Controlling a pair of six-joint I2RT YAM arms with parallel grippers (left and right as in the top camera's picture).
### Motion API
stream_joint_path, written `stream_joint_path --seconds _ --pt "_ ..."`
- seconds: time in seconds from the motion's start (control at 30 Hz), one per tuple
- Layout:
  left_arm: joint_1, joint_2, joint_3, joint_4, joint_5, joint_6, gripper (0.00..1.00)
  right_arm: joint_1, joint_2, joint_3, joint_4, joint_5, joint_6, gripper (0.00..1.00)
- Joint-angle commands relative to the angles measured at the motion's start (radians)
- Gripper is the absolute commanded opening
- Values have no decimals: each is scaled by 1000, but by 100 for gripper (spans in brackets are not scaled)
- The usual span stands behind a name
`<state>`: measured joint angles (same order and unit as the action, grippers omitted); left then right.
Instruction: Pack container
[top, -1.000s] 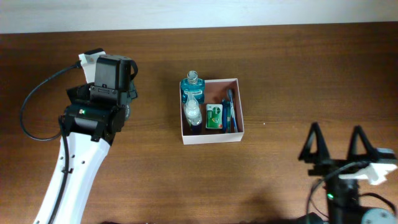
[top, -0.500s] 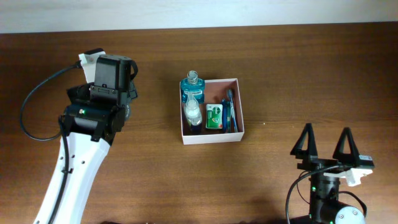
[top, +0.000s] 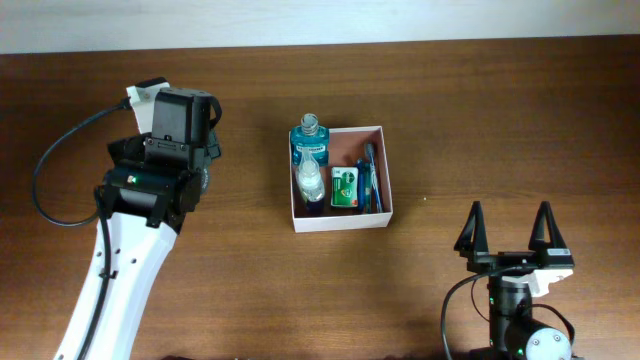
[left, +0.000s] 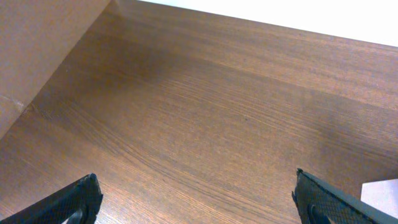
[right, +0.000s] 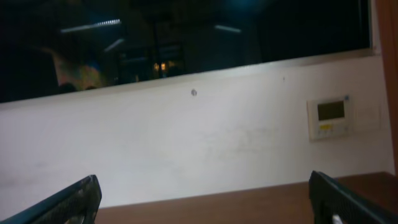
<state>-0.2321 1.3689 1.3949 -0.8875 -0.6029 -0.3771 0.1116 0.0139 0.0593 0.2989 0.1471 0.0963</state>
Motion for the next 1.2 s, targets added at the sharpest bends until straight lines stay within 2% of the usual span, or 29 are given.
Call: stream_joint_path --seconds 0.0,0.33,0.6,0.87,1.17 --pt "6 2 0 0 -14 8 99 -8 -10 -50 21 -14 -10 99" --pt "6 2 0 0 -14 8 99 -8 -10 -54 -21 -13 -11 99" --pt "6 2 0 0 -14 8 99 -8 -10 -54 -241 -20 -11 99" --pt "6 2 0 0 -14 8 99 -7 -10 -54 -373 -55 -15 99" --pt "6 2 0 0 -14 8 99 -7 -10 -54 -373 -61 -21 99"
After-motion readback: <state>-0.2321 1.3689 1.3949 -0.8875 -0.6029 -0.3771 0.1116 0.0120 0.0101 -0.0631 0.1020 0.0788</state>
